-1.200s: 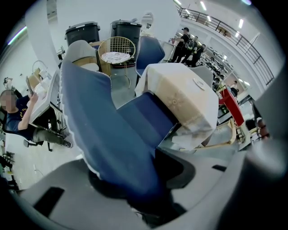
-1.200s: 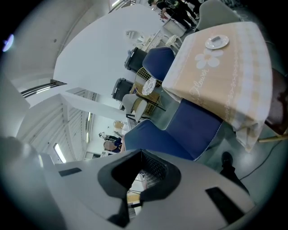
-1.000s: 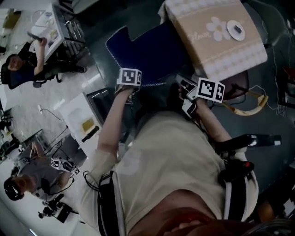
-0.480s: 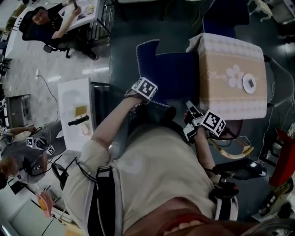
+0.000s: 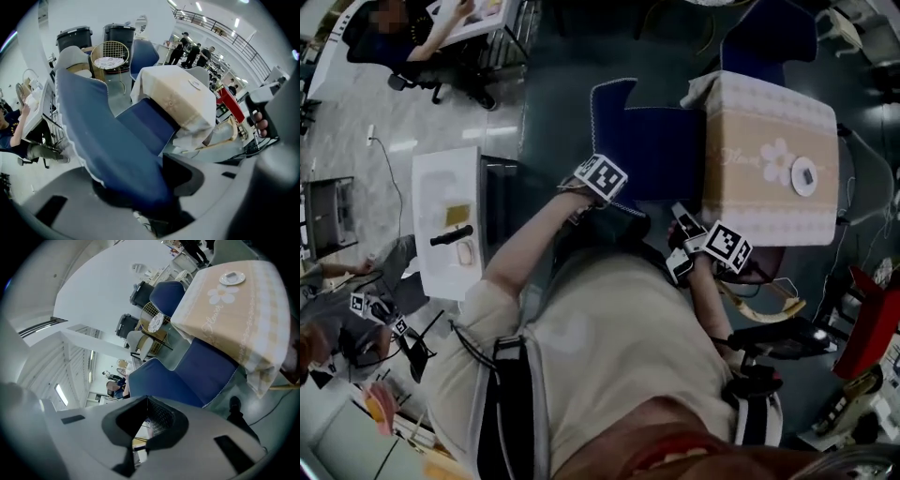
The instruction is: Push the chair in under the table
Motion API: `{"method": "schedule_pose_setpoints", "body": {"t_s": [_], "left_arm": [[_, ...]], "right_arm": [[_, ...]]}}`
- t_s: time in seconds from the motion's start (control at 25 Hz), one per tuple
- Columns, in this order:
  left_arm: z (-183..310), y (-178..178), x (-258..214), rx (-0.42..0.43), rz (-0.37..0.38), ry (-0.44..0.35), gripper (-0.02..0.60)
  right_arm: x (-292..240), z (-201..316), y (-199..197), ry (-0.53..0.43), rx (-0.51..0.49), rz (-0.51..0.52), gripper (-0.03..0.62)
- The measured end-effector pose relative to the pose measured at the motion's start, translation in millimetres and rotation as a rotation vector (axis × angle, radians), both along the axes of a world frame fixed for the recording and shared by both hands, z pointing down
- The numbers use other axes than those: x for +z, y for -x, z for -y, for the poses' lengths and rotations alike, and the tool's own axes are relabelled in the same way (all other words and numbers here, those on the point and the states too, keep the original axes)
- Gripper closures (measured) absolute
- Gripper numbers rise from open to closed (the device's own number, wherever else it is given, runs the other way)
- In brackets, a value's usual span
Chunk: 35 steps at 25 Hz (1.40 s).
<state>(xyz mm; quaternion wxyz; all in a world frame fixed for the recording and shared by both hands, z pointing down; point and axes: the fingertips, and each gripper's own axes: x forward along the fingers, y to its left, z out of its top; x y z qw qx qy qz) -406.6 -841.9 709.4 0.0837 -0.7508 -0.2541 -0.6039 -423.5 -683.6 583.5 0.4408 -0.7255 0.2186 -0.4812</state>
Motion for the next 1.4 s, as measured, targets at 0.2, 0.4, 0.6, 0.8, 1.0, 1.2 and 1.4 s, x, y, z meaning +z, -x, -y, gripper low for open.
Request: {"method": "schedule_pose_setpoints", "body": {"t_s": [0.2, 0.4, 0.6, 0.8, 1.0, 1.2, 1.4], "left_arm": [[-3.7, -22.5, -8.3, 0.022, -0.050, -0.055, 0.393], [10.2, -17.7, -2.1, -0.012, -0.032, -0.112, 0.393], [-13.0, -1.2, 10.1, -0.033, 0.056, -0.018, 0.393], [-4.2, -9.3, 5.7, -0.049, 0.020, -0.073, 0.393], [-17.8, 7.0, 1.4, -0.097, 0.061, -0.043, 0.393], [-32.0, 20.1, 12.5, -0.081, 0.179, -0.059, 0.393], [-34.6, 9.6, 14.6, -0.097, 0.139, 0.019, 0.392]], "right_arm": [[-3.6, -5.8, -3.7, 0.006, 0.015, 0.012, 0.582], [9.7, -6.2, -0.6, 0.000, 0.025, 0.027, 0.582], [12.7, -6.5, 0.9, 0.024, 0.034, 0.043, 0.582], [11.3, -8.6, 0.4, 0.017, 0.039, 0.050, 0.582], [4.9, -20.2, 9.3, 0.003, 0.011, 0.069, 0.582], [4.3, -34.4, 2.7, 0.001, 0.064, 0.023, 0.582], [4.0, -19.4, 0.7, 0.002, 0.017, -0.006, 0.582]]}}
